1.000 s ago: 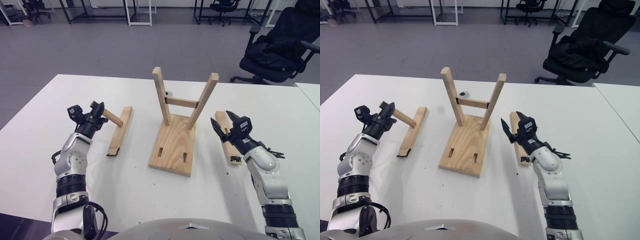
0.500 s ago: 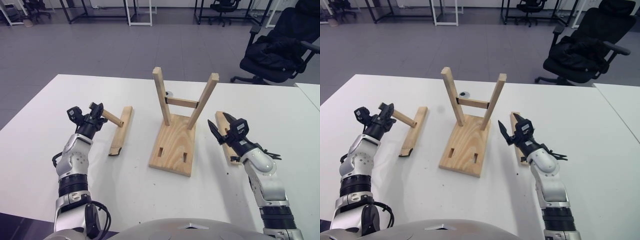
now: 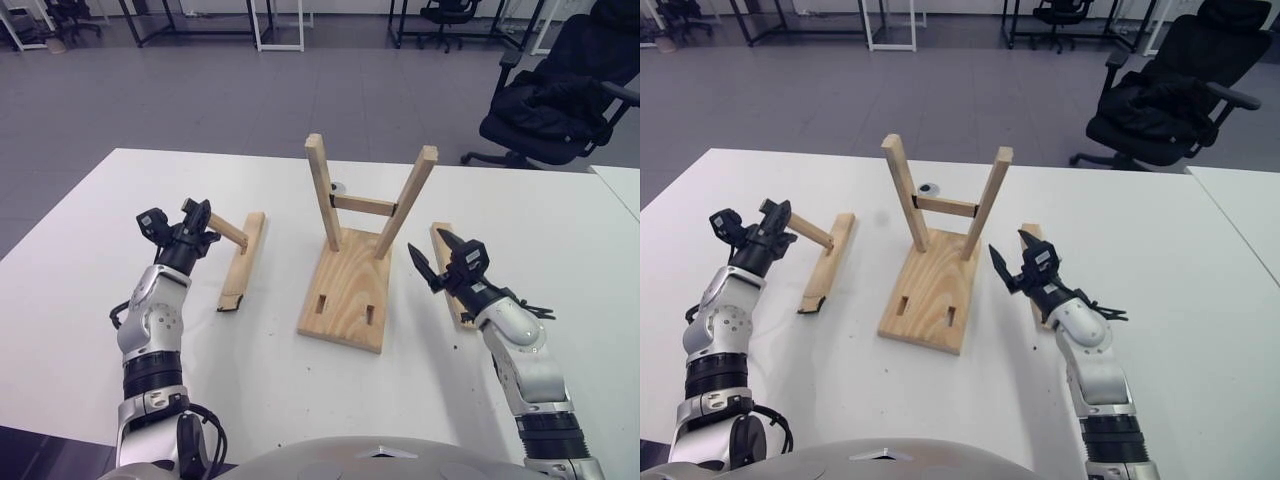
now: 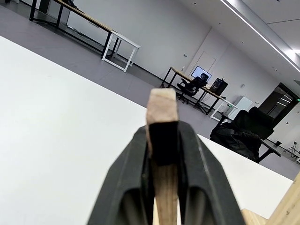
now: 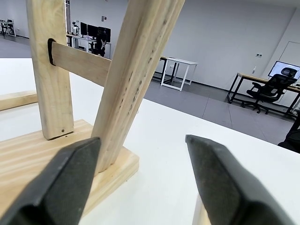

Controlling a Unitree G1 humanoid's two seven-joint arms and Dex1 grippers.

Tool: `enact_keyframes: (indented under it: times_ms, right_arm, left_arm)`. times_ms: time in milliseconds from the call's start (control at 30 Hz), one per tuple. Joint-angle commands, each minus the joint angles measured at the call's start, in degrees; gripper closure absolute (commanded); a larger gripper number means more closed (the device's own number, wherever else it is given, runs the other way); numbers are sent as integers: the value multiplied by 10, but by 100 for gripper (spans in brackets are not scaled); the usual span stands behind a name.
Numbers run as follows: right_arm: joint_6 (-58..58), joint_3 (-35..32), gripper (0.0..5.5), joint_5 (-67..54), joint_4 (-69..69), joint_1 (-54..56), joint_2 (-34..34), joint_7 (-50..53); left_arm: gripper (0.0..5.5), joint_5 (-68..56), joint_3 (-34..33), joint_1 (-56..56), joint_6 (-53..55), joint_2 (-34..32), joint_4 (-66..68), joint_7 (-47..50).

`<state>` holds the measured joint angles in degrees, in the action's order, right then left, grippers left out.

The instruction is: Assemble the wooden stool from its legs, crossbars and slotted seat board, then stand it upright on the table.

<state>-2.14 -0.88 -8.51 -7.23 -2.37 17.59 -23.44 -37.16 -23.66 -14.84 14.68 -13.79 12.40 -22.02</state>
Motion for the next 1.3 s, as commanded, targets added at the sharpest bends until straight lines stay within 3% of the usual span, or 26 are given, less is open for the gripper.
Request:
enact_keyframes:
  times_ms: [33, 267, 500, 800, 867, 1033, 1067, 1300]
  right_arm:
    - [-3, 6, 215, 8, 5, 0, 0, 1]
    - [-5, 11, 215, 10, 2, 1, 3, 3]
    - [2, 20, 215, 45, 0, 11, 11, 6]
    - [8, 41, 215, 91, 0, 31, 19, 6]
    - [9, 42, 215, 95, 1, 31, 18, 5]
    - [8, 42, 215, 97, -1, 33, 21, 4]
    - [9, 43, 215, 97, 0, 36, 21, 5]
    - [19, 26, 215, 93, 21, 42, 31, 7]
  left_arm:
    - [509, 26, 7, 4, -10, -2, 20, 5]
    - [509, 84, 29, 23, -27, -8, 54, 30]
    - [509, 180, 121, 81, 44, -23, -10, 97]
    - [509, 242, 186, 88, 31, -60, 62, 74]
    - [509, 247, 190, 90, 0, -56, 67, 71]
    - [509, 199, 127, 13, -75, -69, -35, 77]
    - [473, 193, 120, 3, -69, -74, -45, 75]
    - [361, 178, 114, 14, 10, -106, -81, 26]
